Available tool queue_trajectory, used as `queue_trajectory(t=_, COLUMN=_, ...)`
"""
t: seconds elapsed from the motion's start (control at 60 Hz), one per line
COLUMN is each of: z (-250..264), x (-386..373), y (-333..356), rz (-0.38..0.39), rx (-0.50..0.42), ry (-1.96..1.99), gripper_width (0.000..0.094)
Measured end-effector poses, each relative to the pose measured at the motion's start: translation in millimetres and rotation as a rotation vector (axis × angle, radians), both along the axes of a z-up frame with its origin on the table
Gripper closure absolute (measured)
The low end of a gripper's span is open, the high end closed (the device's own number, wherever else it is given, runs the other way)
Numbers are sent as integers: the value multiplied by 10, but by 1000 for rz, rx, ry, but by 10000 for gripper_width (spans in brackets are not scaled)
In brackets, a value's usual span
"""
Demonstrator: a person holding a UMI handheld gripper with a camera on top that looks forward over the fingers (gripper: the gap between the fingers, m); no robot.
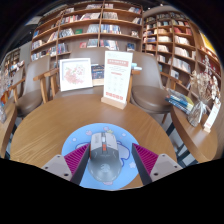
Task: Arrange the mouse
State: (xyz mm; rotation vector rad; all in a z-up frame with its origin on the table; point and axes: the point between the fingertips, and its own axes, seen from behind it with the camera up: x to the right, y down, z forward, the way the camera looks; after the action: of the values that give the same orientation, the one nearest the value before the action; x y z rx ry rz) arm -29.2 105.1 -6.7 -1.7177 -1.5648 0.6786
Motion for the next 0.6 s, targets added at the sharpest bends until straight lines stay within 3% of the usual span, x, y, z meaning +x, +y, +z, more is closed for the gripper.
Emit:
queue_trajectory(t=0.15, z=329, x=340, y=-138, rz=24, rx=-75, ry=32, gripper_width=89)
queue_trajectory(t=0.383, z=1058, x=1524, y=-382, rz=78, rx=-30, ry=111, gripper_width=82)
queue_trajectory(t=0.6, z=1402, x=2613, y=-649, rz=107, rx=-79, ry=148, gripper_width=83)
